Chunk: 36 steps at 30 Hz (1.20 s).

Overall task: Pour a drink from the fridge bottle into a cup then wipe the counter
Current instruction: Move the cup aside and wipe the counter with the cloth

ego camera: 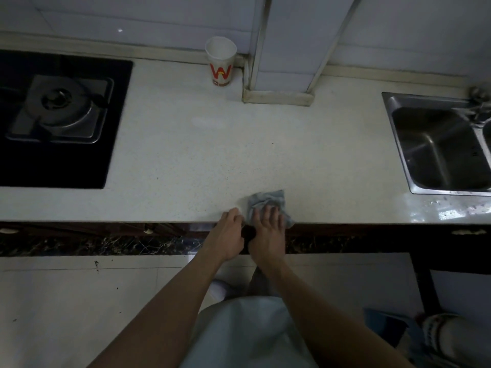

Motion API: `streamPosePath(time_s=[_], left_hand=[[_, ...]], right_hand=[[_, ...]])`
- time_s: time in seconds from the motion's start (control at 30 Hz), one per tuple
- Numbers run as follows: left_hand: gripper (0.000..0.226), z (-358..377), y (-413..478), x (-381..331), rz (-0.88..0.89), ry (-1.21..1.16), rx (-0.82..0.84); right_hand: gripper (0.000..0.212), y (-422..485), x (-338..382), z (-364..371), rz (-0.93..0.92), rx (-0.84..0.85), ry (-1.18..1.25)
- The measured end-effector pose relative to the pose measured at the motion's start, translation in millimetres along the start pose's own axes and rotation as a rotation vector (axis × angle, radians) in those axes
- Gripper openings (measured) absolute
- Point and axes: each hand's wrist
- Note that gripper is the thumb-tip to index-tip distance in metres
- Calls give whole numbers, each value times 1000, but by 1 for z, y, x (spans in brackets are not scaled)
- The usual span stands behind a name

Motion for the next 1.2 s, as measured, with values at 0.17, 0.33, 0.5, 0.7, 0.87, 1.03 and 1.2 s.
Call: streamPosePath(time_s=[0.17, 0.33, 0.5, 0.7, 0.87, 1.03, 1.2], left_hand=[[50, -2, -1, -5, -48, 4, -8], [38, -8, 6, -8, -89, 85, -22], [44, -12, 7, -6, -85, 139, 48], [46, -15, 5, -14, -107, 196, 91], [37, -31, 25, -24, -85, 204, 78], [56, -39, 46, -49, -18, 250, 87], [66, -47, 55, -71, -32, 260, 114]], right_hand=[[69, 20, 0, -3, -138, 129, -44], [72, 48, -19, -17, -261, 190, -123], [71, 115, -44, -46, -315, 226, -169], [66, 207, -57, -79, -261, 402, -203], [62, 234, -60, -94, -266, 438, -175], [67, 203, -89, -89, -357, 197, -82], [70, 160, -151, -86, -281, 85, -87]])
Point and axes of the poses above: each hand's wrist, its own y-axis towards the middle knuckle, its own z-axis out of the palm, x = y × z, and after that the axes turned 14 degrees about -z, right-handed
